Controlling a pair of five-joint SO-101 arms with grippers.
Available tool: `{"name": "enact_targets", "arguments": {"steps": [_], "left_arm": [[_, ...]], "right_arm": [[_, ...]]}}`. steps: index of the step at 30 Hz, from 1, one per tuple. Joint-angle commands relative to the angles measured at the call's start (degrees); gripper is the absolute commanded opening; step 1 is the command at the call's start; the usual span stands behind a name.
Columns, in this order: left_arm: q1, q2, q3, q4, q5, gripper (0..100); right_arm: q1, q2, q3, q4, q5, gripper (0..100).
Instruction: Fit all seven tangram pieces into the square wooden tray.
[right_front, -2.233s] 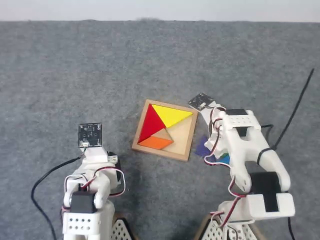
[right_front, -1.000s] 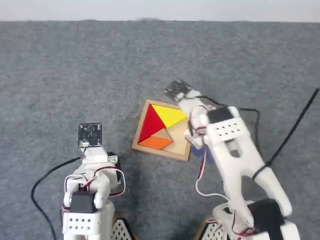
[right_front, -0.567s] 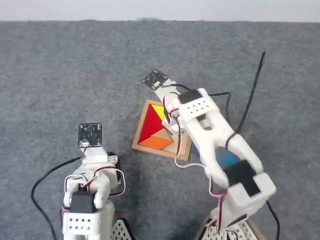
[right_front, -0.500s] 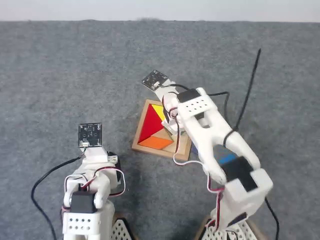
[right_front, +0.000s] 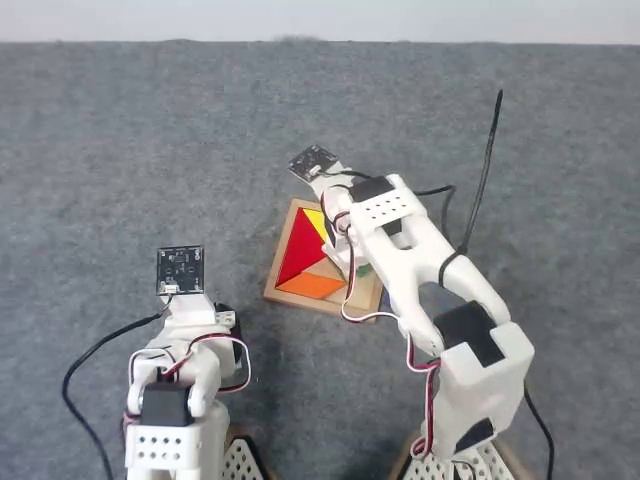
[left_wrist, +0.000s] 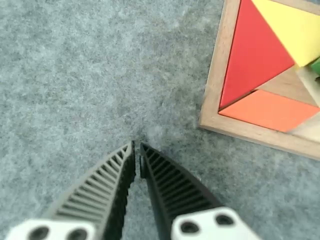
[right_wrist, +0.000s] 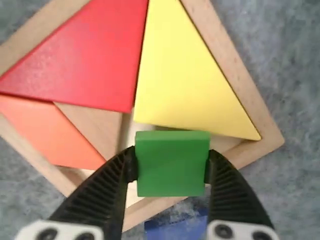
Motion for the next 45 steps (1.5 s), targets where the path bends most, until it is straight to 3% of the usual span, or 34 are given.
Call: {"name": "enact_targets", "arguments": {"steps": [1, 13, 22, 32, 39, 45], "left_arm": [[-0.4, -1.1, -0.7, 0.3, -0.9, 1], [-0.4, -1.1, -0.7, 0.3, -0.9, 1], [-0.4, -1.1, -0.7, 0.3, -0.9, 1], [-0.4, -1.1, -0.7, 0.3, -0.9, 1], [-0.4, -1.1, -0.7, 0.3, -0.9, 1], [-0.4, -1.1, -0.7, 0.3, -0.9, 1]], "right_arm": [[-0.6, -1.1, -3.3, 0.2, -2.0, 16.2], [-5.8, -1.1, -3.3, -0.1, -2.3, 16.5], [-5.8, -1.2, -3.3, 0.0, -4.2, 16.8], [-5.9, -2.0, -3.2, 0.0, -3.1, 26.5], [-4.9, -15.2, 2.7, -1.3, -3.2, 26.4], [-0.2, -28.9, 18.9, -12.9, -3.0, 26.2]]}}
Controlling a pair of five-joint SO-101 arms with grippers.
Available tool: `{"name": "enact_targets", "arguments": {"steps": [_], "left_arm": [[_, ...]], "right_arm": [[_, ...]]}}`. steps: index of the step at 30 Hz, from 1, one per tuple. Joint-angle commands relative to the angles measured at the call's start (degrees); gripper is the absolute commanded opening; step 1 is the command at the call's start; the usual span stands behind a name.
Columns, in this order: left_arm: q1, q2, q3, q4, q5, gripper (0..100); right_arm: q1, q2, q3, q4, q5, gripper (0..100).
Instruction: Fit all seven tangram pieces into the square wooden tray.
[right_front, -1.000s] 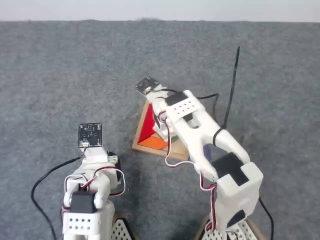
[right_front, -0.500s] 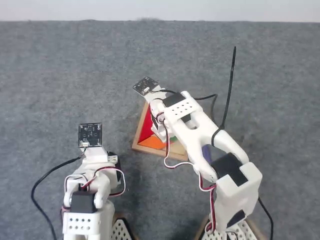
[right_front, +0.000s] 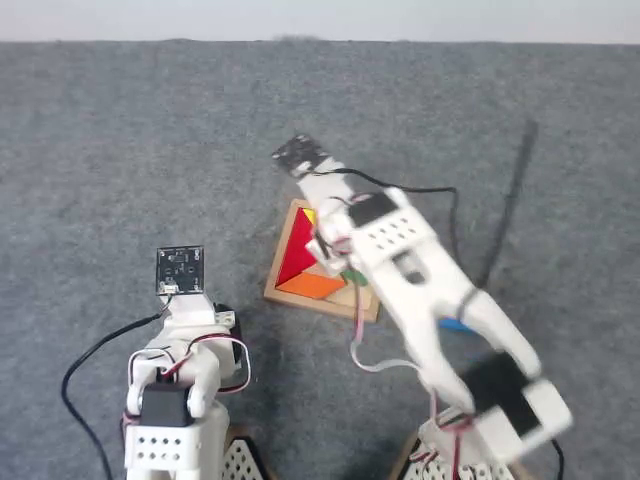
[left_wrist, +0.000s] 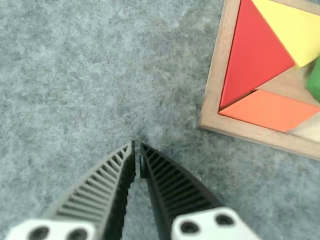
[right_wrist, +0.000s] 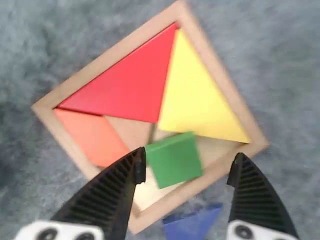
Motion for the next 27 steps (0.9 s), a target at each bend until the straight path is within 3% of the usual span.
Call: {"name": "enact_targets", "arguments": {"steps": [1, 13, 17, 27], "left_arm": [[-0.4, -1.1, -0.7, 0.3, -0.9, 1], [-0.4, -1.1, -0.7, 0.3, -0.9, 1], [-0.4, -1.1, -0.7, 0.3, -0.9, 1], [-0.4, -1.1, -0.7, 0.3, -0.9, 1]], "right_arm": [[3.6, -8.1, 6.2, -5.1, 0.7, 26.2], [3.1, 8.0, 4.8, -6.9, 0.5, 26.2], [2.6, 12.6, 0.8, -5.2, 0.4, 20.7], [2.3, 6.4, 1.6, -5.9, 0.4, 21.4]]}}
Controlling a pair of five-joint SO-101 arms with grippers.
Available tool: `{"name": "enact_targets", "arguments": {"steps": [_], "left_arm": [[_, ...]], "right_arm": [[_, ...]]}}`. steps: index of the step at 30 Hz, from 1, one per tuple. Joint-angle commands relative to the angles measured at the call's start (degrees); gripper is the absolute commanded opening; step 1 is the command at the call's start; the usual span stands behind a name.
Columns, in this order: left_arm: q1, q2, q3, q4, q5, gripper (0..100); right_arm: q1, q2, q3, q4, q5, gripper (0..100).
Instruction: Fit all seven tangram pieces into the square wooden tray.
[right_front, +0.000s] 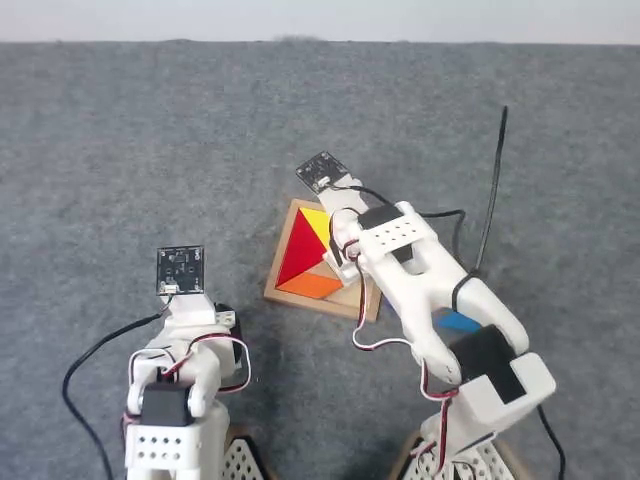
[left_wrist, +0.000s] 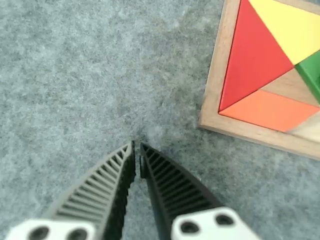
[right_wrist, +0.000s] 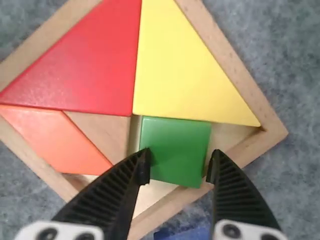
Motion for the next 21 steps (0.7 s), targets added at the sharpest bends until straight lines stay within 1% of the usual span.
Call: {"name": "enact_targets", "arguments": {"steps": [1, 7, 9, 12, 15, 18, 21], "left_arm": [[-0.4, -1.1, -0.7, 0.3, -0.9, 1], [-0.4, -1.1, -0.7, 0.3, -0.9, 1], [-0.4, -1.1, -0.7, 0.3, -0.9, 1], [-0.4, -1.1, -0.7, 0.3, -0.9, 1], [-0.4, -1.1, -0.7, 0.3, -0.9, 1], [-0.4, -1.1, -0.7, 0.3, -0.9, 1], [-0.4, -1.1, -0.7, 0.3, -0.9, 1]], "right_arm": [[-0.3, -7.0, 1.1, -1.2, 0.4, 22.8], [0.7, -16.0, 10.8, -6.5, 0.8, 24.6], [1.6, -17.5, 11.3, -6.5, 0.5, 24.5], [5.0, -17.4, 11.1, -6.6, 0.3, 23.8], [8.3, -15.6, 9.5, -6.6, -2.0, 16.0], [9.5, -13.1, 7.0, -6.5, -3.5, 7.0], [9.4, -10.6, 5.9, -6.7, -3.4, 3.3]]}}
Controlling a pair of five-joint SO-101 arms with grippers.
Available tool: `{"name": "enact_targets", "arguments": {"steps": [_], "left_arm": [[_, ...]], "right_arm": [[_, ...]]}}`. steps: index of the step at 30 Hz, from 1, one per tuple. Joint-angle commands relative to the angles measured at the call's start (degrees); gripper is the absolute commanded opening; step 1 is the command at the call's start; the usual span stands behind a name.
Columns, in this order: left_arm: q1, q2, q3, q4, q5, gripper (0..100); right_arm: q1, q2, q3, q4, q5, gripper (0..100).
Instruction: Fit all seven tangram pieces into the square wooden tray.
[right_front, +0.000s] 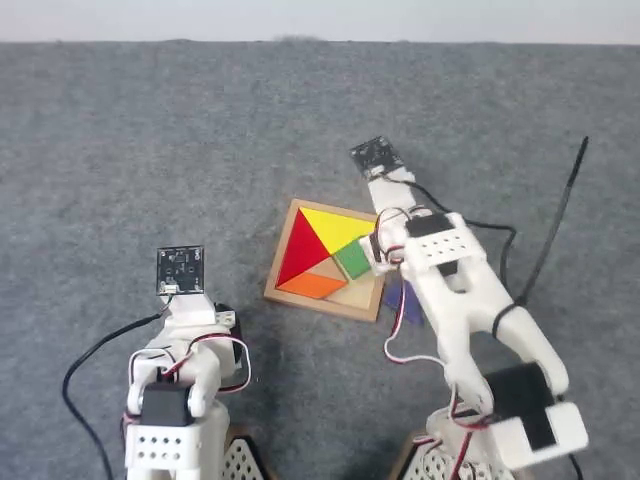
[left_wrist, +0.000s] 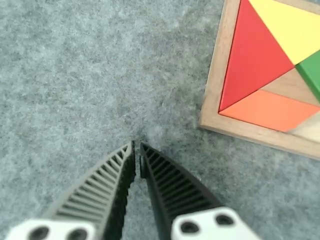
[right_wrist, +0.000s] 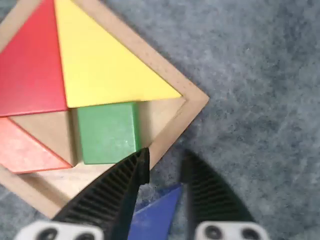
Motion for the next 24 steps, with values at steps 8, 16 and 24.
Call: {"name": "enact_targets", "arguments": {"steps": [8, 16, 24], "left_arm": [[-0.4, -1.1, -0.7, 0.3, -0.9, 1], [-0.4, -1.1, -0.7, 0.3, -0.9, 1], [-0.4, -1.1, -0.7, 0.3, -0.9, 1]], "right_arm": [[-5.1, 6.4, -4.7, -2.8, 1.6, 3.5], [-6.1, 4.4, -4.5, -2.2, 2.1, 3.7], [-0.4, -12.1, -4.3, 10.5, 2.5, 3.8]]}}
